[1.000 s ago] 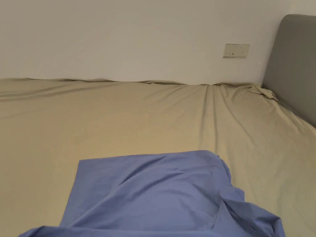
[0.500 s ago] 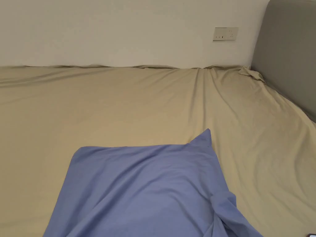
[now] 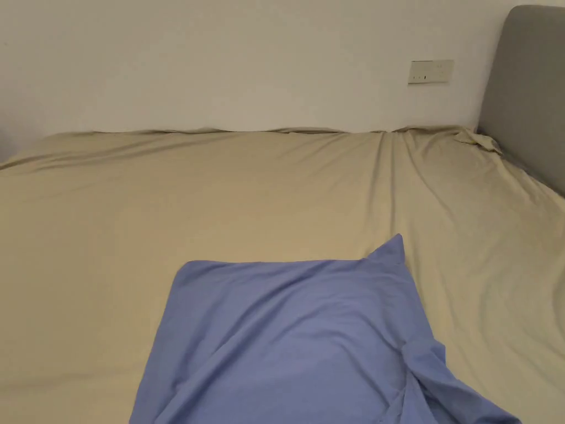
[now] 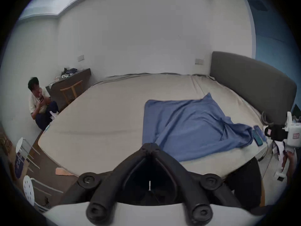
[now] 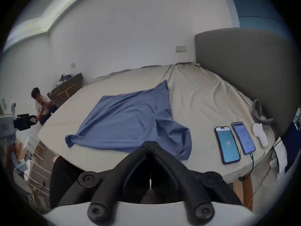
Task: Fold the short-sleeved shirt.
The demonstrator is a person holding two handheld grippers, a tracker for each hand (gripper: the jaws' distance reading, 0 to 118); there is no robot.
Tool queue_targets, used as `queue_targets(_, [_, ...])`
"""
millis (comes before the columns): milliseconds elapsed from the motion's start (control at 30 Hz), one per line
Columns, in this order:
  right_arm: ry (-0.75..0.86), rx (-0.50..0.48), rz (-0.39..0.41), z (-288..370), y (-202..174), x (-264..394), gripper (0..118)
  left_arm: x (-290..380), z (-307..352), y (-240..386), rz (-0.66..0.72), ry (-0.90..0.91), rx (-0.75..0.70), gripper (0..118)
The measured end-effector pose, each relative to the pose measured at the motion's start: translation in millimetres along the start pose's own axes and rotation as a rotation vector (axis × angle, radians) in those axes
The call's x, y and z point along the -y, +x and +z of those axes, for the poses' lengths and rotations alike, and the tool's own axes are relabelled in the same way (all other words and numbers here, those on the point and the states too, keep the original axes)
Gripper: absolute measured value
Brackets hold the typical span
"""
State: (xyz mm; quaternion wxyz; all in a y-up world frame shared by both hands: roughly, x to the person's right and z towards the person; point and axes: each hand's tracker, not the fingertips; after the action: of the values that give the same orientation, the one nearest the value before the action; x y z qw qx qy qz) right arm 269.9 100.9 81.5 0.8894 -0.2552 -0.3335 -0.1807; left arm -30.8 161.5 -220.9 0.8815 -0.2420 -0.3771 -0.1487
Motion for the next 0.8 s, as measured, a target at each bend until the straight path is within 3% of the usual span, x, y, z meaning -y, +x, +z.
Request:
queue_targets(300, [0.006, -0.022, 0.009, -12.2, 0.0, -9.0, 2, -7.1, -16.4, -6.1, 0.032, -0.041, 0.023, 0])
queue_targets(500, [0.047, -0.024, 0.030, -42.1, 3.0, -51.6, 2, -94.3, -113.3, -26.6, 0.059, 0.074, 0.128, 0])
queue_targets(533, [0.057, -0.021, 0.034, -48.5, 3.8, -59.8, 2, -116.4, -145.7, -33.3, 0.106, 0.062, 0.177, 5])
queue_targets(567, [0.065, -0.014, 0.038, -54.6, 4.5, -67.6, 2, -135.1, -181.7, -39.2, 0.144, 0.043, 0.209, 34])
queue_targets(600, [0.073, -0.009, 0.039, -59.9, 5.6, -74.2, 2, -150.6, -217.9, -42.3, 0.178, 0.024, 0.228, 81])
queue_targets(633, [0.079, -0.004, 0.037, -65.8, 5.6, -82.8, 2, -167.5, -259.6, -41.6, 0.201, -0.027, 0.229, 89])
queue_targets(800, [0.077, 0.028, 0.032, -97.5, 12.3, -107.4, 2, -189.9, -447.9, -27.4, 0.118, -0.308, 0.148, 89])
